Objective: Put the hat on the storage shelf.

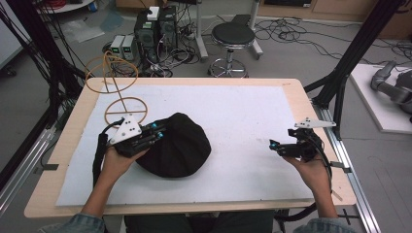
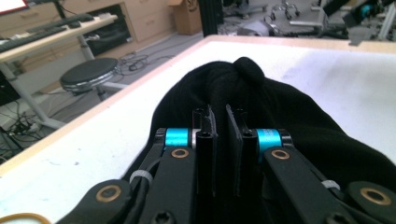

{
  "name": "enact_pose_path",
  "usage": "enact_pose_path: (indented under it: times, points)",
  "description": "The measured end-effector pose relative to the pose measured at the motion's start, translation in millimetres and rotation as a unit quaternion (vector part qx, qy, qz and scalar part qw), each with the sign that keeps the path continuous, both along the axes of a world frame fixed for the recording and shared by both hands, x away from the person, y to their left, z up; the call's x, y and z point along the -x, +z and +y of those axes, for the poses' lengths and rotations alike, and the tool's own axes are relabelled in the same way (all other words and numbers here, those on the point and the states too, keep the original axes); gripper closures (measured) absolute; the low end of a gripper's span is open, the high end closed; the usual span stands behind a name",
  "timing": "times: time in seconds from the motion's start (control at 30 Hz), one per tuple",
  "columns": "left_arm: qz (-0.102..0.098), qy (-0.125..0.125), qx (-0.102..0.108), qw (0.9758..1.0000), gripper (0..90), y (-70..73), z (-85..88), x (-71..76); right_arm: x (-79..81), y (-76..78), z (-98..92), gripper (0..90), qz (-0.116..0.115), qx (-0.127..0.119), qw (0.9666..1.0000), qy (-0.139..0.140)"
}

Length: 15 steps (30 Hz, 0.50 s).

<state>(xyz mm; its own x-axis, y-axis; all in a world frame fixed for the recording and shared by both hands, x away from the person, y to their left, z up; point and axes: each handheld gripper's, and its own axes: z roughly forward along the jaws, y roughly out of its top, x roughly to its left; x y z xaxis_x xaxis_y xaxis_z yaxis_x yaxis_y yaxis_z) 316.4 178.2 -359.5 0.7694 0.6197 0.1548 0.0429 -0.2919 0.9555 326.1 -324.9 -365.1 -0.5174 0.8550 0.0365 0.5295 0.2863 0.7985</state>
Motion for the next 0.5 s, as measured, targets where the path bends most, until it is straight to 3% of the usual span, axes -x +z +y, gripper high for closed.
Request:
enact_pose_path:
  times: [0.2, 0.5]
  points:
    - [-0.020, 0.005, 0.001, 0.9998, 83.1, 15.4, 5.5, 7.6, -0.4, -0.3, -0.1, 13.4, 0.001, 0.001, 1.0000, 0.000]
    - [-0.035, 0.028, 0.008, 0.9990, 83.7, 35.5, 17.1, 18.0, -0.1, 0.1, -0.9, 13.4, 0.001, 0.000, 1.0000, 0.000]
